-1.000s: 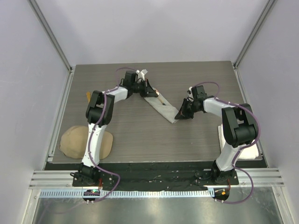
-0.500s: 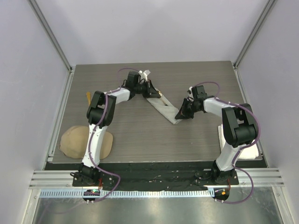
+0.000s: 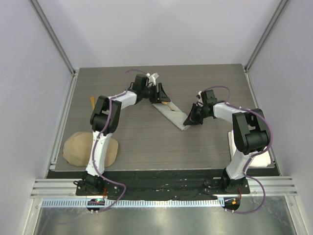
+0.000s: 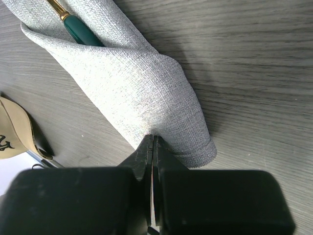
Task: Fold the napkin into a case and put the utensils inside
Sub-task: Insert the spoon into the folded napkin, then move the knife to the center of the board.
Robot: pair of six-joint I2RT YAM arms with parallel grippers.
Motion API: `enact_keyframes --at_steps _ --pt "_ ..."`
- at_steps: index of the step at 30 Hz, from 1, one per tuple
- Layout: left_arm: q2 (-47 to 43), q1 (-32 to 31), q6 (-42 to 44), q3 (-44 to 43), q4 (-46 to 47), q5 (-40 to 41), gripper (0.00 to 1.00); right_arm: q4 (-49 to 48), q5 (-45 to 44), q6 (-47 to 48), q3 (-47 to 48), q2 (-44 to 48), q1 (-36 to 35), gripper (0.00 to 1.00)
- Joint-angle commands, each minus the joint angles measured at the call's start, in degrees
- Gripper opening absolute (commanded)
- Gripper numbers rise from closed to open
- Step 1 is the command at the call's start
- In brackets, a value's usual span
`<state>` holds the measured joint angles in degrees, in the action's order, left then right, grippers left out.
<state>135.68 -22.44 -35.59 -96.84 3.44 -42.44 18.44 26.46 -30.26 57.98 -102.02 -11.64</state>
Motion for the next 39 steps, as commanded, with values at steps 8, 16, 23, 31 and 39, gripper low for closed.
enact_keyframes --at_steps 8,16,23,31,39 --pt "-3.93 0.02 3.69 -8.80 -9.50 5.17 0.76 -0.59 0.26 0.64 -0.05 1.47 0.30 0.01" --pt "-4.28 0.02 7.36 -14.95 -15.82 8.67 0.84 -0.59 0.26 0.64 0.03 1.21 0.39 0.01" --pt "-6.38 5.38 9.32 -23.05 -29.02 13.25 1.00 -0.59 -0.18 0.90 0.38 2.08 0.39 0.01" --pt "-19.73 13.98 17.75 -18.23 -48.49 26.24 0.94 4.32 -7.02 4.42 3.54 7.70 -0.05 0.22" --pt "-28.98 18.83 24.78 -7.41 -59.16 50.04 0.72 8.63 -11.86 6.79 7.15 16.57 -3.81 0.58"
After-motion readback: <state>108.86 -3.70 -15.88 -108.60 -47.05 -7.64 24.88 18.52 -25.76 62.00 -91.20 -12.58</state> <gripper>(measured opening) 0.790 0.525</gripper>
